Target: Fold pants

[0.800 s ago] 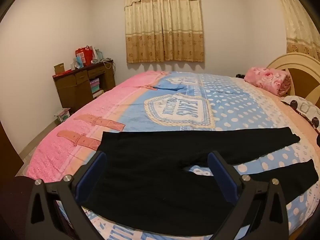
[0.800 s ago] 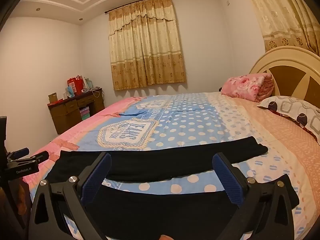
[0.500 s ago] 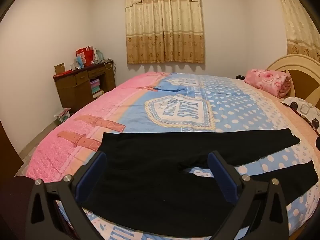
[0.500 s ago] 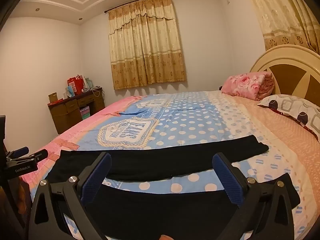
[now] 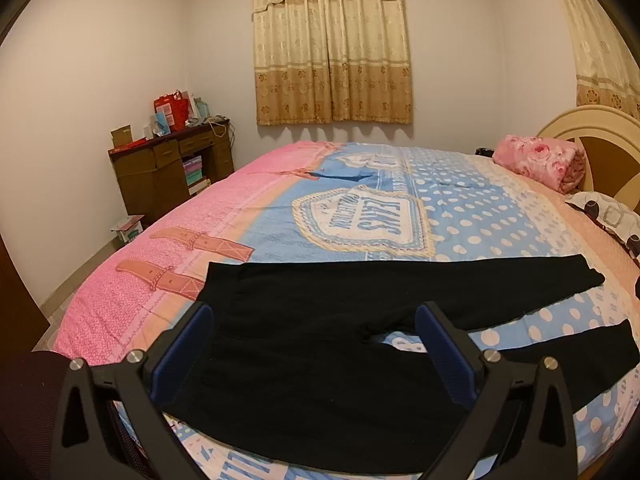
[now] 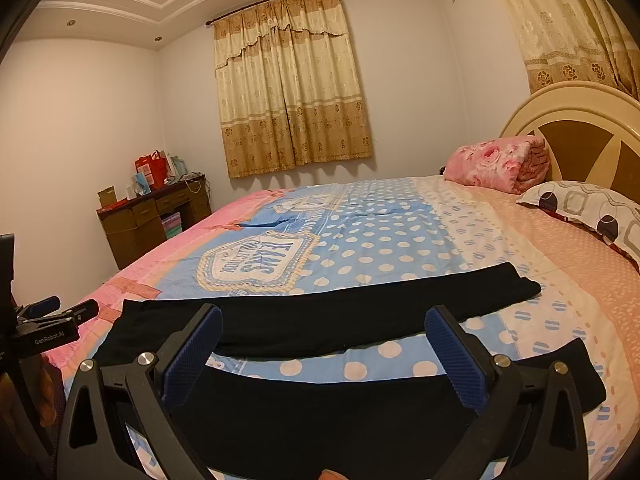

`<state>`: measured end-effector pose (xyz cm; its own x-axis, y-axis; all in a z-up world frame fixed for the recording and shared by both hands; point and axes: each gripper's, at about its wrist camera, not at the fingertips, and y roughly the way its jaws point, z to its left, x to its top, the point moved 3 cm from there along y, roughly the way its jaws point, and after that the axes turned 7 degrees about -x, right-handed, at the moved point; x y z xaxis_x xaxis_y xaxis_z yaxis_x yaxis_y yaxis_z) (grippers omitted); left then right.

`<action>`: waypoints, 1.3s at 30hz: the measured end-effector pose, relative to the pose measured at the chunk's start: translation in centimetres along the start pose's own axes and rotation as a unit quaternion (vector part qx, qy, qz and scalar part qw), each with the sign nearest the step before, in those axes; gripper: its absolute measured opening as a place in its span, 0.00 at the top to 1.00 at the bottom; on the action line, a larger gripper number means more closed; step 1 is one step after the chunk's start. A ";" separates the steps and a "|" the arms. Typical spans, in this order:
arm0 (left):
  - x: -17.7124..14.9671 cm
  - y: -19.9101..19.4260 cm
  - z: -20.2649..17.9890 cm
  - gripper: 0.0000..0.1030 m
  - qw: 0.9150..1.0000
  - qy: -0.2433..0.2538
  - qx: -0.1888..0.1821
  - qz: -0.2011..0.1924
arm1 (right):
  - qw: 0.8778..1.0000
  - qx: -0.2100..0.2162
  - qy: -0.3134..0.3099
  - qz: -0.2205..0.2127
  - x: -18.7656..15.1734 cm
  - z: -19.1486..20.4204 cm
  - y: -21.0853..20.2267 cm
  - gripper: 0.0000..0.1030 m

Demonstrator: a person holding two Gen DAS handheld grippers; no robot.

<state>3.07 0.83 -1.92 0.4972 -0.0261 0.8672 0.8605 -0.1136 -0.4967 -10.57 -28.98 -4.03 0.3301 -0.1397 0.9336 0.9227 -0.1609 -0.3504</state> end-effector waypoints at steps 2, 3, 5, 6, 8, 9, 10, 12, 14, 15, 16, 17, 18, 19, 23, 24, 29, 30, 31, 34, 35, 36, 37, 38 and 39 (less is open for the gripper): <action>0.0 0.0 -0.1 0.00 1.000 -0.001 -0.001 0.000 | 1.000 0.000 0.000 0.000 0.0 0.0 0.0 0.01; 0.0 0.0 -0.1 0.00 1.000 0.000 0.000 0.000 | 1.000 0.000 0.000 0.000 -0.1 0.1 0.0 0.01; 0.0 0.0 -0.1 0.00 1.000 0.000 0.000 0.000 | 1.000 0.001 0.001 0.001 -0.1 0.1 0.0 0.01; -0.1 0.0 -0.1 0.00 1.000 0.000 0.000 0.000 | 1.000 0.000 0.000 0.001 -0.1 0.2 0.1 0.01; -0.1 0.1 -0.2 0.00 1.000 0.001 0.001 0.000 | 1.000 0.001 0.000 0.001 -0.2 0.3 0.1 0.01; 0.0 0.0 -0.2 0.00 1.000 0.001 0.001 0.001 | 1.000 0.002 0.000 0.002 -0.3 0.4 0.1 0.01; 0.0 0.0 -0.2 0.00 1.000 0.000 0.000 0.001 | 1.000 0.001 0.001 0.002 -0.3 0.4 0.1 0.01; -0.1 0.1 -0.3 0.00 1.000 0.001 0.002 0.001 | 1.000 0.003 0.001 0.002 -0.3 0.3 0.1 0.01; -0.1 0.1 -0.3 0.00 1.000 0.001 0.001 0.001 | 1.000 0.003 0.002 0.003 -0.4 0.4 0.1 0.01; 0.0 0.0 -0.3 0.00 1.000 0.001 0.002 0.001 | 1.000 0.003 0.002 0.003 -0.4 0.3 0.1 0.01; -0.1 0.1 -0.3 0.00 1.000 0.002 0.002 0.001 | 1.000 0.003 0.002 0.003 -0.4 0.3 0.1 0.01; 0.0 0.0 -0.3 0.00 1.000 0.002 0.001 0.001 | 1.000 0.004 0.003 0.003 -0.5 0.3 0.1 0.01; -0.1 0.1 -0.3 0.00 1.000 0.002 0.002 0.000 | 1.000 0.004 0.003 0.003 -0.4 0.3 0.1 0.01; -0.1 0.1 -0.4 0.00 1.000 0.002 0.002 0.000 | 1.000 0.004 0.002 0.003 -0.5 0.3 0.1 0.01; -0.1 0.1 -0.4 0.00 1.000 0.002 0.002 0.001 | 1.000 0.004 0.003 0.003 -0.5 0.3 0.1 0.01; 0.0 0.1 -0.4 0.00 1.000 0.002 0.002 0.001 | 1.000 0.003 0.003 0.003 -0.5 0.3 0.1 0.01; -0.1 0.1 -0.4 0.00 1.000 0.003 0.002 0.001 | 1.000 0.004 0.003 0.004 -0.5 0.4 0.1 0.01; 0.0 0.1 -0.4 0.00 1.000 0.002 0.002 0.001 | 1.000 0.004 0.003 0.004 -0.6 0.3 0.2 0.01; -0.1 0.1 -0.4 0.00 1.000 0.002 0.002 0.001 | 1.000 0.005 0.003 0.005 -0.7 0.4 0.1 0.01; 0.0 0.1 -0.4 0.00 1.000 0.002 0.002 0.001 | 1.000 0.006 0.003 0.006 -0.9 0.6 0.2 0.01; -0.1 0.1 -0.4 0.00 1.000 0.003 0.003 0.001 | 1.000 0.006 0.003 0.006 -1.0 0.6 0.2 0.01; 0.0 0.1 -0.4 0.00 1.000 0.003 0.003 0.001 | 1.000 0.007 0.003 0.007 -1.0 0.6 0.2 0.01; -0.1 0.1 -0.5 0.00 1.000 0.003 0.003 0.002 | 1.000 0.006 0.004 0.007 -1.1 0.7 0.2 0.01; -0.1 0.1 -0.5 0.00 1.000 0.003 0.002 0.002 | 1.000 0.007 0.004 0.007 -1.1 0.7 0.2 0.01; -0.1 0.1 -0.4 0.00 1.000 0.003 0.003 0.001 | 1.000 0.007 0.004 0.007 -1.1 0.6 0.2 0.01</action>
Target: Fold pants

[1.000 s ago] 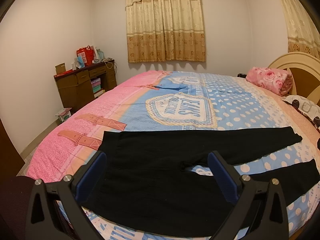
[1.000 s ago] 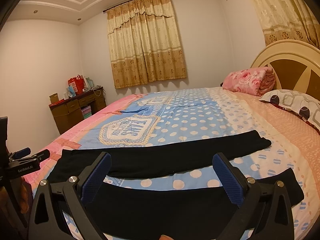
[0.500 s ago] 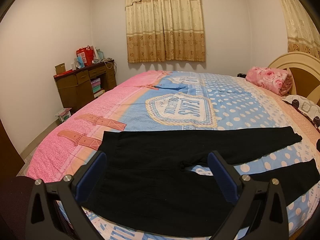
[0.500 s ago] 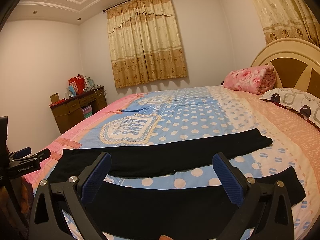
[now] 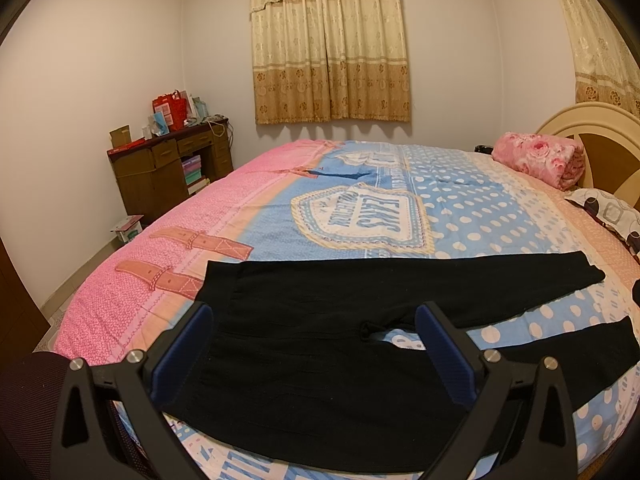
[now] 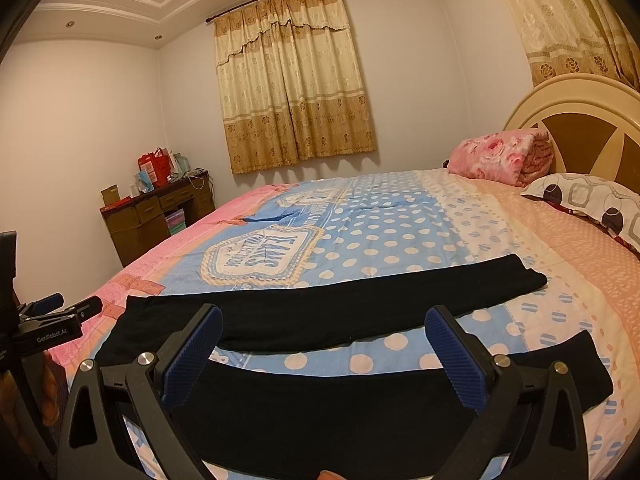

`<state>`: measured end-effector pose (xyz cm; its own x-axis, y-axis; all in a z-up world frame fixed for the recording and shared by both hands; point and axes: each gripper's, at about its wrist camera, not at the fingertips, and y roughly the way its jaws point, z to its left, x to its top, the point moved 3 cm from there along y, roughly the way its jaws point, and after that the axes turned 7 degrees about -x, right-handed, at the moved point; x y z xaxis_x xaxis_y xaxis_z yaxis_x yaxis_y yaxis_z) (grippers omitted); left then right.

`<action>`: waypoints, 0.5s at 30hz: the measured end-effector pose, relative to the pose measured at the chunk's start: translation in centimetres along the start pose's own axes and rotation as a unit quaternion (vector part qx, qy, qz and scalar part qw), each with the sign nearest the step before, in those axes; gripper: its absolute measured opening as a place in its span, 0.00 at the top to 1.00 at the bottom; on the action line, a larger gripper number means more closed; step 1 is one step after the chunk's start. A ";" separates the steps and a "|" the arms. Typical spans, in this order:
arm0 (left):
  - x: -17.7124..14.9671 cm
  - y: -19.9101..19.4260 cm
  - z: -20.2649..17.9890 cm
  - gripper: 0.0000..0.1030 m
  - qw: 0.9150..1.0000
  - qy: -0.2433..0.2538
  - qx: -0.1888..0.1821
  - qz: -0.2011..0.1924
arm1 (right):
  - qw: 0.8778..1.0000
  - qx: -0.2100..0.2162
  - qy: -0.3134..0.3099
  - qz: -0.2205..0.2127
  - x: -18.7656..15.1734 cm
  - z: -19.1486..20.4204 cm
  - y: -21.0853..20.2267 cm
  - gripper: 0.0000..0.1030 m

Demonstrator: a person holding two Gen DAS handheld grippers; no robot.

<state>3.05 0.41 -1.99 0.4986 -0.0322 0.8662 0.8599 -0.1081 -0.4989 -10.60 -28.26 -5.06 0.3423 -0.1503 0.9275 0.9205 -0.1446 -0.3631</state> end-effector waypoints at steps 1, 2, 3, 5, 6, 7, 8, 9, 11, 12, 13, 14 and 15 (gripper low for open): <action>0.0 0.0 0.0 0.00 1.000 0.000 0.000 0.000 | 1.000 -0.001 0.000 0.000 0.0 0.0 0.0 0.01; 0.0 0.1 -0.1 0.00 1.000 0.000 0.000 0.000 | 1.000 0.000 0.000 0.000 0.0 0.0 0.0 0.01; 0.0 0.0 0.0 0.00 1.000 0.000 0.000 0.000 | 1.000 0.000 0.000 0.001 -0.1 0.0 0.1 0.01; -0.1 0.1 -0.1 0.00 1.000 0.001 0.000 0.000 | 1.000 0.000 0.001 0.001 -0.1 0.1 0.1 0.01; 0.0 0.1 0.0 0.00 1.000 0.001 0.000 0.000 | 1.000 0.000 0.001 0.001 -0.1 0.1 0.1 0.01; 0.0 0.0 0.0 0.00 1.000 0.000 0.000 0.000 | 1.000 0.000 0.001 0.001 -0.2 0.1 0.1 0.01; -0.1 0.1 -0.1 0.00 1.000 0.000 0.000 0.000 | 1.000 0.000 0.001 0.001 -0.1 0.1 0.1 0.01; 0.0 0.0 0.0 0.00 1.000 0.001 0.000 0.000 | 1.000 0.000 0.001 0.002 -0.1 0.0 0.1 0.01; 0.0 0.1 0.0 0.00 1.000 0.000 -0.001 0.001 | 1.000 0.000 0.001 0.002 -0.1 0.1 0.1 0.01; -0.1 0.1 0.0 0.00 1.000 0.000 0.000 0.001 | 1.000 0.000 0.001 0.003 -0.2 0.1 0.1 0.01; -0.1 0.1 -0.1 0.00 1.000 0.001 0.001 0.001 | 1.000 0.001 0.001 0.003 -0.2 0.0 0.2 0.01; 0.0 0.1 0.0 0.00 1.000 0.001 0.000 0.001 | 1.000 0.001 0.002 0.004 -0.2 0.0 0.2 0.01; 0.0 0.1 0.0 0.00 1.000 0.001 0.000 0.001 | 1.000 0.001 0.002 0.004 -0.2 -0.1 0.2 0.01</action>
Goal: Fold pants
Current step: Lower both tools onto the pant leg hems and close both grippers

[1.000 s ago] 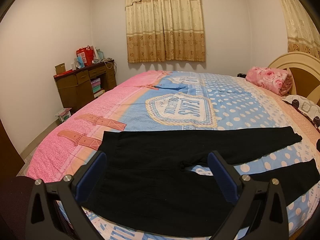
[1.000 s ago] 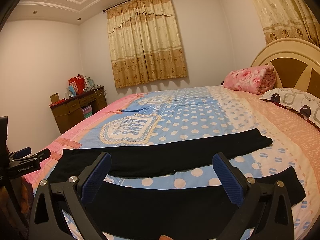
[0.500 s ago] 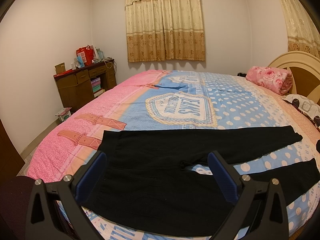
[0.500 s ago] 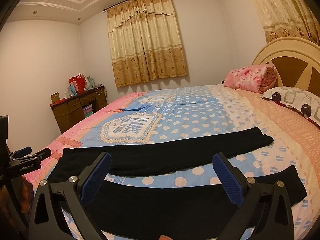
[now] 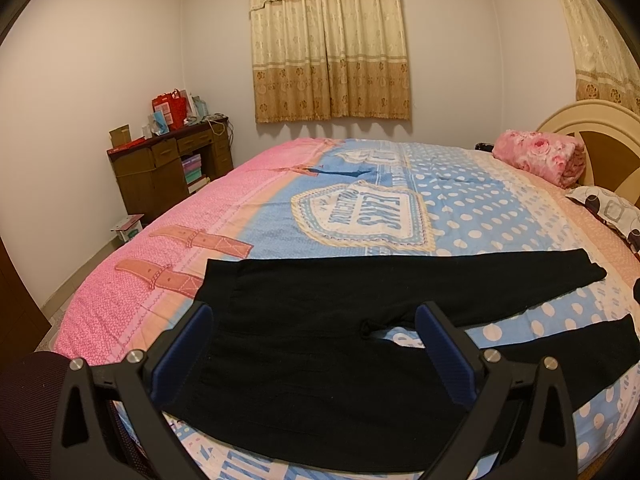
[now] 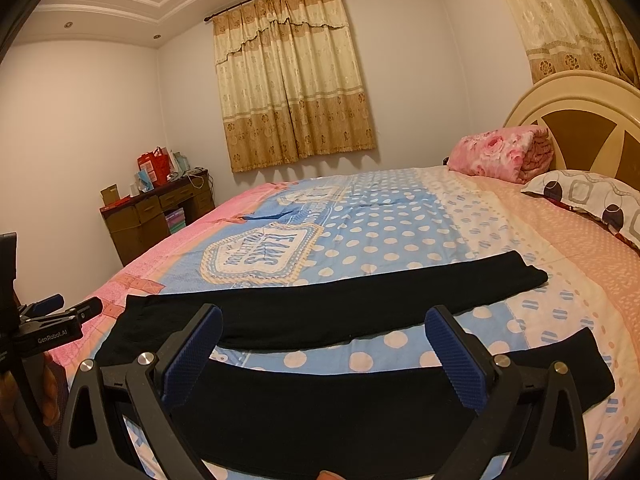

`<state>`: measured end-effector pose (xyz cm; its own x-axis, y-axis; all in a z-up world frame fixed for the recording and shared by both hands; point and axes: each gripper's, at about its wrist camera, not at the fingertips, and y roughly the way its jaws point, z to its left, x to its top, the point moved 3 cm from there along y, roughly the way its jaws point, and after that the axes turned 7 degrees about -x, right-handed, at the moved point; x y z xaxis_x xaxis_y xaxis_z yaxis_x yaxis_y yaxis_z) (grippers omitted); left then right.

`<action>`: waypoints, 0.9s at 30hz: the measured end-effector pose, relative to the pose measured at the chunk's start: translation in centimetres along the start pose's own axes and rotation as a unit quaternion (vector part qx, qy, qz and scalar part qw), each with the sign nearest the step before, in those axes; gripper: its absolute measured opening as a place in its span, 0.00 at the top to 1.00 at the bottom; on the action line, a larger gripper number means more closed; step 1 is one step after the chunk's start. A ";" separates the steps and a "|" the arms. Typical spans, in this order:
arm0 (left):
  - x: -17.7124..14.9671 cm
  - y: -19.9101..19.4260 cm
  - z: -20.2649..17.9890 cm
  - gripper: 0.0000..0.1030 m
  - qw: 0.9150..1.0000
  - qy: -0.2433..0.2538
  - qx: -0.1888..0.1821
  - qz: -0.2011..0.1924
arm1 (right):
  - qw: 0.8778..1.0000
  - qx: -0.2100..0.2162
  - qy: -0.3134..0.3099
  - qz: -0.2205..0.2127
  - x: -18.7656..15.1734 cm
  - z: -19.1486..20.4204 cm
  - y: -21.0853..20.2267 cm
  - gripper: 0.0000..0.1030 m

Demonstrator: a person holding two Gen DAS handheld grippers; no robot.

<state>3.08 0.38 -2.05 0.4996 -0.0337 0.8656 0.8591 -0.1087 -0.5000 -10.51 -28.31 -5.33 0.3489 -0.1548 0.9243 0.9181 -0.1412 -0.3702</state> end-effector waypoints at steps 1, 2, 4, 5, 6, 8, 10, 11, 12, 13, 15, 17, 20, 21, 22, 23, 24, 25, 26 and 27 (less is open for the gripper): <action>0.0 0.0 0.0 0.00 1.000 0.000 0.000 0.000 | 1.000 0.000 0.000 0.000 0.0 0.0 0.0 0.01; 0.0 0.1 -0.1 0.00 1.000 0.001 0.001 -0.001 | 1.000 0.000 0.000 0.000 0.0 0.0 0.0 0.01; 0.0 0.1 -0.1 0.00 1.000 0.000 0.000 0.000 | 1.000 0.000 0.000 0.000 0.0 0.0 0.0 0.01; -0.2 0.2 -0.1 0.00 1.000 -0.001 0.000 0.000 | 1.000 0.000 0.000 0.000 0.0 0.0 0.0 0.01; -0.1 0.1 -0.1 0.00 1.000 0.000 0.001 0.000 | 1.000 0.001 0.000 0.001 0.0 -0.1 0.1 0.01; -0.2 0.2 -0.1 0.00 1.000 0.001 0.002 0.001 | 1.000 0.002 0.001 0.003 0.0 -0.3 0.3 0.01; -0.2 0.1 -0.1 0.00 1.000 0.001 0.001 0.001 | 1.000 0.002 0.001 0.005 0.0 -0.3 0.4 0.01; -0.3 0.2 -0.1 0.00 1.000 0.002 0.003 0.002 | 1.000 0.002 0.001 0.005 -0.1 -0.3 0.4 0.01; -0.4 0.3 -0.1 0.00 1.000 0.002 0.003 0.003 | 1.000 0.003 0.002 0.006 0.0 -0.4 0.6 0.01; -0.6 0.5 -0.1 0.00 1.000 0.002 0.004 0.005 | 1.000 0.003 0.002 0.008 0.0 -0.5 0.7 0.01; -1.1 0.9 0.3 0.00 1.000 0.004 0.006 0.010 | 1.000 0.004 0.002 0.011 0.0 -0.7 1.0 0.01; -1.4 1.6 0.7 0.00 1.000 0.009 0.011 0.016 | 1.000 0.005 -0.001 0.015 0.1 -0.9 1.6 0.01; -1.3 3.4 2.2 0.00 0.999 0.011 0.031 0.025 | 1.000 0.001 -0.007 0.025 0.5 -2.8 3.0 0.01; -1.2 4.3 2.8 0.00 0.999 0.012 0.037 0.033 | 1.000 -0.005 -0.007 0.028 0.7 -3.8 3.5 0.01; -1.2 5.1 3.5 0.00 0.998 0.013 0.045 0.041 | 0.999 -0.021 -0.005 0.031 1.1 -5.7 4.4 0.01; -1.1 6.1 4.3 0.00 0.997 0.015 0.053 0.049 | 0.999 -0.032 -0.004 0.033 1.4 -7.2 4.9 0.01; -1.1 6.9 4.8 0.00 0.997 0.018 0.057 0.055 | 0.998 -0.049 -0.003 0.038 1.8 -9.2 5.8 0.01; -1.0 7.9 5.5 0.00 0.996 0.022 0.063 0.061 | 0.997 -0.060 -0.002 0.042 2.0 -10.4 6.4 0.01; -0.8 8.8 6.1 0.00 0.995 0.026 0.071 0.066 | 0.996 -0.075 0.000 0.049 2.5 -12.4 7.3 0.01; -0.6 9.4 6.4 0.00 0.994 0.029 0.076 0.070 | 0.995 -0.085 0.001 0.054 2.8 -13.9 8.0 0.01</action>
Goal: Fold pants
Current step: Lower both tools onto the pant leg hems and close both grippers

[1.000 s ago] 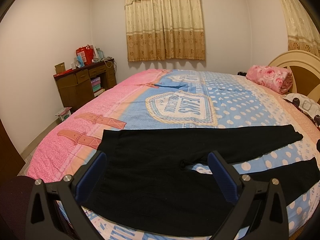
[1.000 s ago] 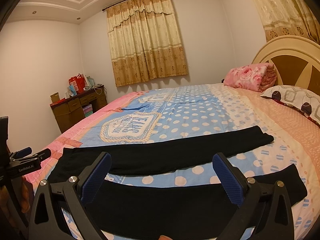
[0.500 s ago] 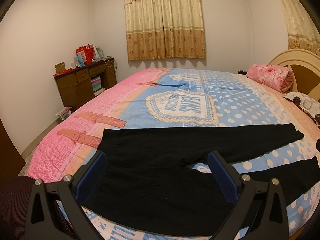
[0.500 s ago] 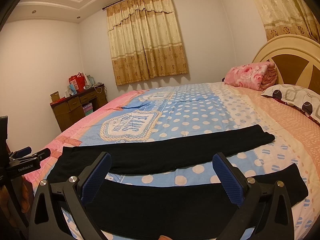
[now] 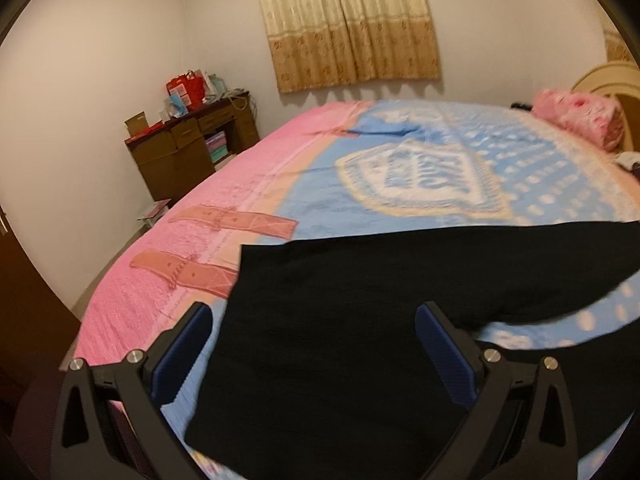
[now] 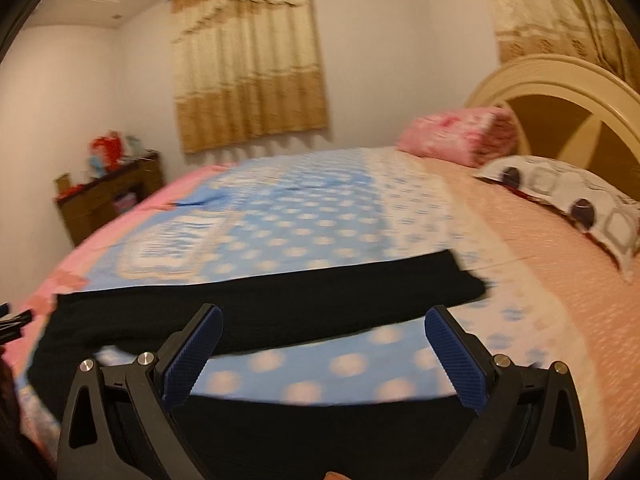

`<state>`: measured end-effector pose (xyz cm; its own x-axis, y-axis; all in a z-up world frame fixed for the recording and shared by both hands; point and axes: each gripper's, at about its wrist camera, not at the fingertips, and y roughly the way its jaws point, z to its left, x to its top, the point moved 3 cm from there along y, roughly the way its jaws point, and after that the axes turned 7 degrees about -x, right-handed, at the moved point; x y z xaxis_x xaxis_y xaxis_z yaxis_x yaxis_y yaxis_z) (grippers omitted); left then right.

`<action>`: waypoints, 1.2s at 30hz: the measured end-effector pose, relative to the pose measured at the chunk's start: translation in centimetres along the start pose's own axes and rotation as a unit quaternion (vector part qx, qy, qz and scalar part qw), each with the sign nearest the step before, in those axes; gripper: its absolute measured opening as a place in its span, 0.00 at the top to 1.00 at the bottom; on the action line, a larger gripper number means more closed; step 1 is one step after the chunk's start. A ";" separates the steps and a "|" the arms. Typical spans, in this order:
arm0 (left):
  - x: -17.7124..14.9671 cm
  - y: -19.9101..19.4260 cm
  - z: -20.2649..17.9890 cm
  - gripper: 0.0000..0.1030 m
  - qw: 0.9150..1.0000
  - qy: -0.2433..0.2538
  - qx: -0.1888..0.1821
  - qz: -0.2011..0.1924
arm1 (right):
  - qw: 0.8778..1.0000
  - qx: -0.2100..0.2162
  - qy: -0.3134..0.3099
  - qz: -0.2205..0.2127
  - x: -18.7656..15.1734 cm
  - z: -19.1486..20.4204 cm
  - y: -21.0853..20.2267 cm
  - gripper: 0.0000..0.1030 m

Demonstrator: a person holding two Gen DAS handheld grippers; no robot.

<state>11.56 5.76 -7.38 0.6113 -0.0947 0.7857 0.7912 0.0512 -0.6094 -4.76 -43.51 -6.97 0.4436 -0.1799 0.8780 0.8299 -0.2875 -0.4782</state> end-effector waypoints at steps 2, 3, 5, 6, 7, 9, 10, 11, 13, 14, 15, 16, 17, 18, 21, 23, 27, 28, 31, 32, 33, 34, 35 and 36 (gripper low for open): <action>0.6 1.5 1.0 0.00 1.000 0.001 0.005 0.007 | 0.999 -0.028 0.006 0.017 1.1 -3.5 2.4 0.01; 1.0 2.4 1.6 0.00 1.000 0.000 0.009 0.012 | 0.999 -0.039 0.012 0.027 1.7 -5.2 3.7 0.01; 1.6 4.1 2.6 0.00 1.000 -0.003 0.015 0.023 | 0.997 -0.060 0.020 0.041 2.6 -8.1 6.0 0.01; 2.0 5.3 3.2 0.00 0.999 -0.007 0.016 0.032 | 0.996 -0.066 0.022 0.048 3.0 -9.3 7.2 0.01; 2.2 6.1 3.8 0.00 0.999 -0.010 0.018 0.039 | 0.996 -0.066 0.026 0.058 3.5 -10.6 8.8 0.01; 2.6 7.9 4.8 0.00 0.998 -0.016 0.023 0.052 | 0.994 -0.066 0.035 0.081 4.0 -12.2 11.5 0.01; 2.8 8.9 5.3 0.00 0.998 -0.020 0.023 0.060 | 0.993 -0.064 0.036 0.094 4.3 -12.9 13.1 0.02; 2.9 9.9 5.8 0.00 0.997 -0.025 0.021 0.068 | 0.992 -0.060 0.036 0.103 4.5 -13.3 14.2 0.02; 3.1 11.7 6.6 0.00 0.996 -0.036 0.014 0.086 | 0.990 -0.050 0.041 0.123 4.7 -14.2 17.1 0.03; 3.2 12.5 6.9 0.00 0.995 -0.042 0.011 0.094 | 0.989 -0.046 0.041 0.131 4.8 -14.4 18.2 0.07; 3.2 13.4 7.3 0.00 0.994 -0.048 0.010 0.101 | 0.989 -0.041 0.040 0.139 4.8 -14.4 19.3 0.09; 3.2 14.1 7.5 0.00 0.993 -0.053 0.007 0.107 | 0.988 -0.038 0.035 0.149 4.9 -14.6 20.5 0.12; 3.2 14.8 7.8 0.00 0.992 -0.058 0.004 0.116 | 0.986 -0.038 0.031 0.157 5.0 -14.7 21.7 0.15; 3.2 15.4 8.1 0.00 0.991 -0.065 0.000 0.120 | 0.985 -0.037 0.031 0.165 5.0 -15.0 22.8 0.16; 3.1 16.9 8.6 0.00 0.987 -0.081 -0.017 0.136 | 0.981 -0.024 0.038 0.188 5.2 -15.4 25.6 0.16; 2.9 17.7 8.8 0.00 0.986 -0.081 -0.016 0.142 | 0.979 -0.029 0.033 0.198 5.3 -15.8 26.8 0.16; 2.4 18.7 9.0 0.01 0.984 -0.079 -0.027 0.154 | 0.974 -0.019 0.029 0.223 4.9 -16.0 28.5 0.18; 2.3 18.9 9.2 0.01 0.983 -0.085 -0.033 0.159 | 0.973 -0.018 0.025 0.231 4.6 -15.9 28.8 0.21; 2.2 19.2 9.5 0.02 0.981 -0.093 -0.041 0.163 | 0.972 -0.014 0.017 0.233 3.9 -15.6 29.2 0.34; 2.3 19.3 9.5 0.02 0.981 -0.091 -0.044 0.163 | 0.973 -0.014 0.014 0.230 3.9 -15.5 29.2 0.34; 2.4 19.4 9.5 0.03 0.981 -0.090 -0.047 0.163 | 0.973 -0.013 0.016 0.229 3.9 -15.4 29.3 0.34; 2.5 19.5 9.5 0.03 0.981 -0.090 -0.050 0.163 | 0.974 -0.011 0.020 0.228 3.9 -15.5 29.3 0.34; 2.7 19.6 9.5 0.04 0.981 -0.090 -0.056 0.164 | 0.974 -0.009 0.021 0.227 3.9 -15.4 29.3 0.34; 2.8 19.6 9.7 0.04 0.980 -0.092 -0.057 0.164 | 0.974 -0.009 0.019 0.227 3.9 -15.4 29.3 0.35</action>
<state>28.94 16.12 -16.15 0.8342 0.0895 0.5442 0.5501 -0.0643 -0.8326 16.12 -67.12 -17.87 0.7497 -0.3268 0.5755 0.5456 -0.1870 -0.8169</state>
